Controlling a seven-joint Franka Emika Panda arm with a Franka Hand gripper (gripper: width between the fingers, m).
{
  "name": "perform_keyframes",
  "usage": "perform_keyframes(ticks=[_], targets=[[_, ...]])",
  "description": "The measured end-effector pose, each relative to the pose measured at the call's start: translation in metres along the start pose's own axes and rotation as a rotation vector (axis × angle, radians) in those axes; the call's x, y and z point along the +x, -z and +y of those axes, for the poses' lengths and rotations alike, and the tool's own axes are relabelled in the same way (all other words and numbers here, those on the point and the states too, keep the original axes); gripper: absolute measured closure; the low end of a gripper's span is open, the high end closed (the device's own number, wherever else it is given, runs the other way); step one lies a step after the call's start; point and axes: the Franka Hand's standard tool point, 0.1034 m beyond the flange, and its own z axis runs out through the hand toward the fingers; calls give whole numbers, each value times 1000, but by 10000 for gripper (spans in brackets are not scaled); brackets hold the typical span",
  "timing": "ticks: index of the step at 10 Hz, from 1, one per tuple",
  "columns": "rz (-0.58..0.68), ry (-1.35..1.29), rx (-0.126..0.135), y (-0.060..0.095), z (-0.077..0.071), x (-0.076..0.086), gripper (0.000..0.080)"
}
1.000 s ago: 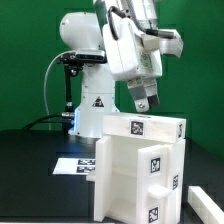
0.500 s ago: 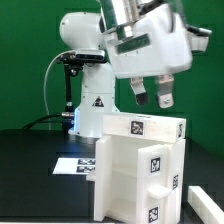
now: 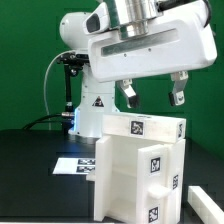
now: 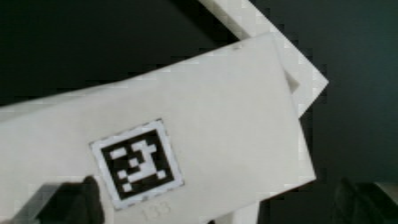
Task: Assemble cabinet
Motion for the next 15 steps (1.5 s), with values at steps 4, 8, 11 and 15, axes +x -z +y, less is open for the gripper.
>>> perform_keyframes(ticks=[4,8,11,15], targets=[[-8,571,-108,4,-4,-5,151],[-30,865,-123,2,-6,-8,151],[-14,1168,-150,0,-7,-7,151],[-55,1551,-155,-6,-3,-6,151]])
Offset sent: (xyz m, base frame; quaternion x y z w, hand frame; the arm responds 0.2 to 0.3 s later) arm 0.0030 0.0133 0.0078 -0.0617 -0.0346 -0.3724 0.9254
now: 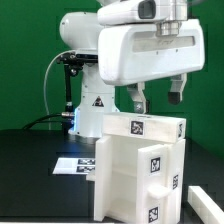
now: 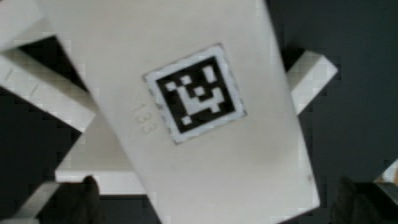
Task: Assemble cabinet
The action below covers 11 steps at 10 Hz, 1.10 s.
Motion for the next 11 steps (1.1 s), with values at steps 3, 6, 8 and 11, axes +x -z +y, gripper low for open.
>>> perform_keyframes(ticks=[3,6,8,11], targets=[[4,81,-6,-1,2,-1,151],[11,86,-22,-14,-2,-9,151],[13,85,-31,-23,-3,-13,151],[6,76,-25,-28,1,-18,151]])
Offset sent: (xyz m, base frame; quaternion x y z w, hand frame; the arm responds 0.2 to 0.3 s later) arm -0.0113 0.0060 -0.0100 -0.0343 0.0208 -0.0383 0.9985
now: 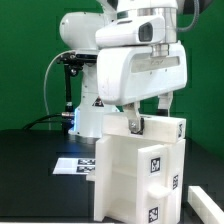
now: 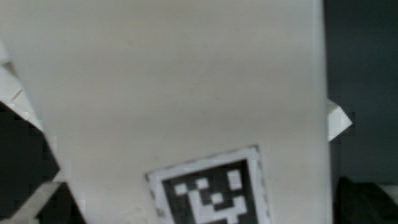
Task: Assemble cabinet
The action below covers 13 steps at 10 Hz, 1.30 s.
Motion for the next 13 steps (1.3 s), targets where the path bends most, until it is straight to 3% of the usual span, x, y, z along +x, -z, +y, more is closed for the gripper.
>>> perform_keyframes(ticks=[4,5,9,13], targets=[[-6,-5,10,5,5,-3,163],[-7,-5,10,5,5,-3,248],[-7,-40,10,5,5,-3,247],[1,-432,17,5,8,-6,245]])
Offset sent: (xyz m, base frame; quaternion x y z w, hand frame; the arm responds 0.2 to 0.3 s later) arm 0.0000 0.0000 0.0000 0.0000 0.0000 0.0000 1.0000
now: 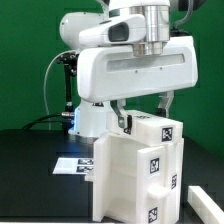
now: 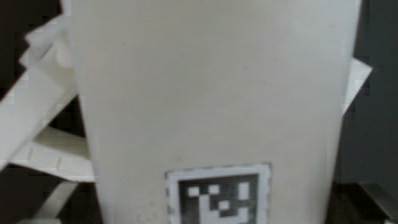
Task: Assemble cabinet
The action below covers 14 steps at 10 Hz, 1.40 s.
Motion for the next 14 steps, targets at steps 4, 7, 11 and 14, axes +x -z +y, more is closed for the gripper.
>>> perform_keyframes(ticks=[4,7,11,14], targets=[[5,-431,10,0,-1,0,245],[7,-619,11,0,-2,2,245],[13,-958,29,1,-4,3,245],[27,-1256,69,0,-6,5,245]])
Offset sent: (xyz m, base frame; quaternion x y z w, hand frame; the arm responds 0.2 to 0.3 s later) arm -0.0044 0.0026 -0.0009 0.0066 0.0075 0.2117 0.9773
